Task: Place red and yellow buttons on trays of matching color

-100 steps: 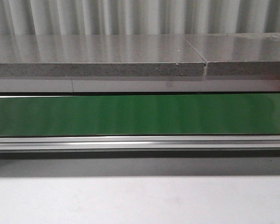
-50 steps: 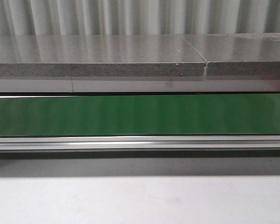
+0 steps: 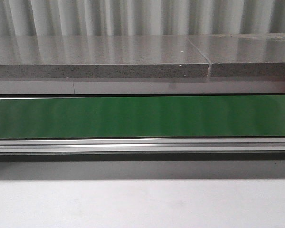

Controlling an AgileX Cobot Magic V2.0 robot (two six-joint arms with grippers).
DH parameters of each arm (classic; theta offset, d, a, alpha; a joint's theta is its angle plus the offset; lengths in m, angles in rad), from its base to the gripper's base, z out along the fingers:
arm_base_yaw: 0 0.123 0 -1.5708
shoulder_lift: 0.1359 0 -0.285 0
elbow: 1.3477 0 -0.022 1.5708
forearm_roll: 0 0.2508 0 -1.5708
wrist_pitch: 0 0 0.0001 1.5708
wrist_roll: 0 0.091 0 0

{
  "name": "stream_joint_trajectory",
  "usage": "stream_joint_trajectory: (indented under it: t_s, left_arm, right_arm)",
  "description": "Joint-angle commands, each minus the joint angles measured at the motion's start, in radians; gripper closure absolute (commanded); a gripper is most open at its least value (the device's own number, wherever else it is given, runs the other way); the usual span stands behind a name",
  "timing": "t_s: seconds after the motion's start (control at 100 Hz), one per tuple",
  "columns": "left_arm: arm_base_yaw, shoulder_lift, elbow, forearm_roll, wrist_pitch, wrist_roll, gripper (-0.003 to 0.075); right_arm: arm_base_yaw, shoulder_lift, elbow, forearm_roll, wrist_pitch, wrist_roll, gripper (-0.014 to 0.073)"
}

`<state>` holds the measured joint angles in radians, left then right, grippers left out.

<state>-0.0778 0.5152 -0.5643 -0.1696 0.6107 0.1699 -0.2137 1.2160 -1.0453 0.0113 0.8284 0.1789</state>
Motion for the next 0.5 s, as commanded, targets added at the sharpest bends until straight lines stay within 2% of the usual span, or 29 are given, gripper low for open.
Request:
stream_joint_trajectory:
  t_s: [0.0,0.24,0.49]
  left_arm:
    - [-0.007,0.004,-0.027,-0.017,-0.073,0.001,0.074]
    - [-0.007,0.004,-0.027,-0.017,-0.073,0.001,0.074]
    - [-0.007,0.004,-0.027,-0.017,-0.073,0.001,0.074]
  right_arm:
    - [0.079,-0.044,-0.019,-0.003,-0.05,-0.009,0.066]
    - [0.25,-0.116,0.013,-0.004,-0.148,-0.009,0.066]
    - [0.28,-0.259,0.13,-0.011,-0.284,-0.011,0.066]
